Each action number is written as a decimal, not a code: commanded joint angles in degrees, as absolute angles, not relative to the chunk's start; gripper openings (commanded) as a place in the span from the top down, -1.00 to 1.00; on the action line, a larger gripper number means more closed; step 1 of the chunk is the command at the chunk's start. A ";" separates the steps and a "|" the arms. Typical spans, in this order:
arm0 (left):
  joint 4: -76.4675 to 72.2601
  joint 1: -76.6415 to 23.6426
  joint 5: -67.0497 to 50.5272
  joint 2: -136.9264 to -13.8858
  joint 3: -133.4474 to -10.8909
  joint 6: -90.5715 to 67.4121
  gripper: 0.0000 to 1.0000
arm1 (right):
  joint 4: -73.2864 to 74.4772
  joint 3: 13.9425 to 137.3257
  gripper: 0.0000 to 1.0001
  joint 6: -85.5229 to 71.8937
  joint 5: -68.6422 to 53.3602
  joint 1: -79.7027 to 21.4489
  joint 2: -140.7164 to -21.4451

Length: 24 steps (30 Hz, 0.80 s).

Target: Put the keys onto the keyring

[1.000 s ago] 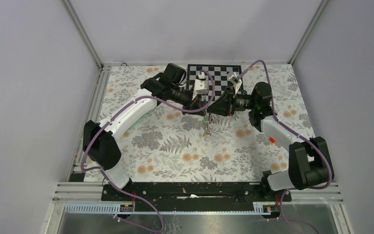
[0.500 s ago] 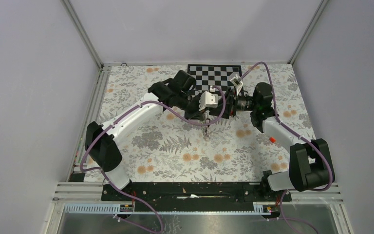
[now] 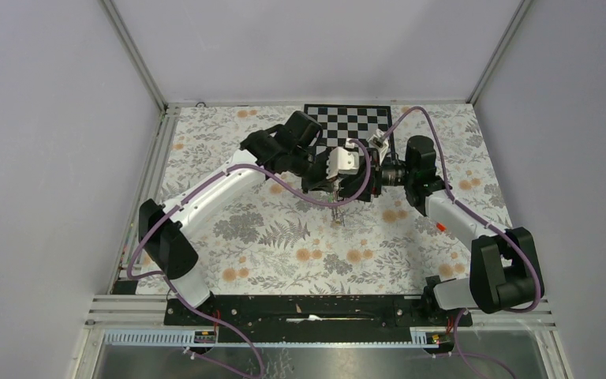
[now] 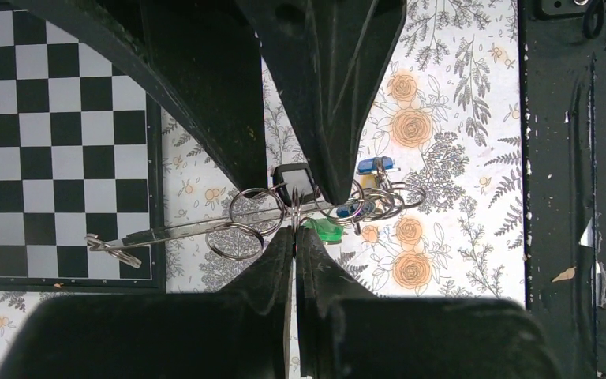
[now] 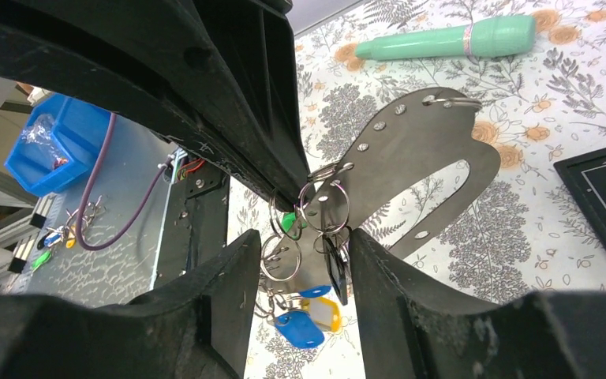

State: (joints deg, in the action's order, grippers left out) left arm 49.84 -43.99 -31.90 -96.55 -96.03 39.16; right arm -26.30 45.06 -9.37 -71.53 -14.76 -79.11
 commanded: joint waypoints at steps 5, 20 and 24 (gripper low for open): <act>49.31 -44.31 -33.00 -96.98 -99.41 39.04 1.00 | -23.21 47.20 -0.03 -5.02 -72.51 -15.82 -76.59; 50.14 -44.24 -34.83 -98.18 -99.58 38.52 1.00 | -20.26 49.10 0.01 -4.73 -73.76 -14.95 -74.91; 50.90 -43.92 -36.11 -98.22 -100.18 38.45 1.00 | -10.82 51.14 0.01 3.50 -70.20 -14.71 -74.58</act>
